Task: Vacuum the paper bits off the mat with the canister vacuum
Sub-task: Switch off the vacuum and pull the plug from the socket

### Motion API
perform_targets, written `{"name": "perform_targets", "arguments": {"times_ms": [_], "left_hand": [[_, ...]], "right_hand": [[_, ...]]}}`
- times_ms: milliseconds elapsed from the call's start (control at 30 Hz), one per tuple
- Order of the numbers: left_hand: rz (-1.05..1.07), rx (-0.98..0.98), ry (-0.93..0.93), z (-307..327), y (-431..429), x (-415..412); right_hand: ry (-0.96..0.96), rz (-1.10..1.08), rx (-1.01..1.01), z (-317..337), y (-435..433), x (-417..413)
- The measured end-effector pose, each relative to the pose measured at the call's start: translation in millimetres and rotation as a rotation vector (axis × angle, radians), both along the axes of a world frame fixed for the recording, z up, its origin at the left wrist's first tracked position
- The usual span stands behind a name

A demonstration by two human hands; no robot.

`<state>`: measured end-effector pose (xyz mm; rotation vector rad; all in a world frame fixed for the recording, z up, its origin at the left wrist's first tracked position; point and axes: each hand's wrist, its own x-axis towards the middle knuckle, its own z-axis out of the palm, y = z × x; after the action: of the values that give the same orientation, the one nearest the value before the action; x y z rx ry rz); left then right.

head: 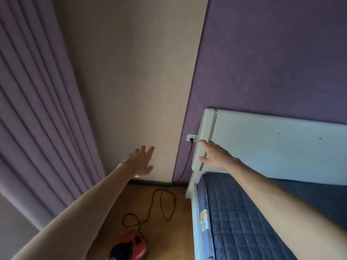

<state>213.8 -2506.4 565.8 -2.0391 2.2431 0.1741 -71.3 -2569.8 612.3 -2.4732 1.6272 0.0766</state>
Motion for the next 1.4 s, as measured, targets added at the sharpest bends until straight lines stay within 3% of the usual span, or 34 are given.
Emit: {"name": "perform_targets", "arguments": {"times_ms": [767,1200,1400], "left_hand": [[-0.023,0.005,-0.097,14.4,-112.1,-126.9],[-0.067,0.038,-0.07,-19.3,-176.3,-131.4],[-0.096,0.099,-0.024,-56.7,-246.4,-118.8]], "right_hand": [[-0.043,-0.008,0.031,-29.3,-116.8,-119.7],[-0.049,-0.018,0.086,-65.4,-164.1,-115.6],[-0.088,-0.043,0.119,-95.6,-213.6,-90.1]]}}
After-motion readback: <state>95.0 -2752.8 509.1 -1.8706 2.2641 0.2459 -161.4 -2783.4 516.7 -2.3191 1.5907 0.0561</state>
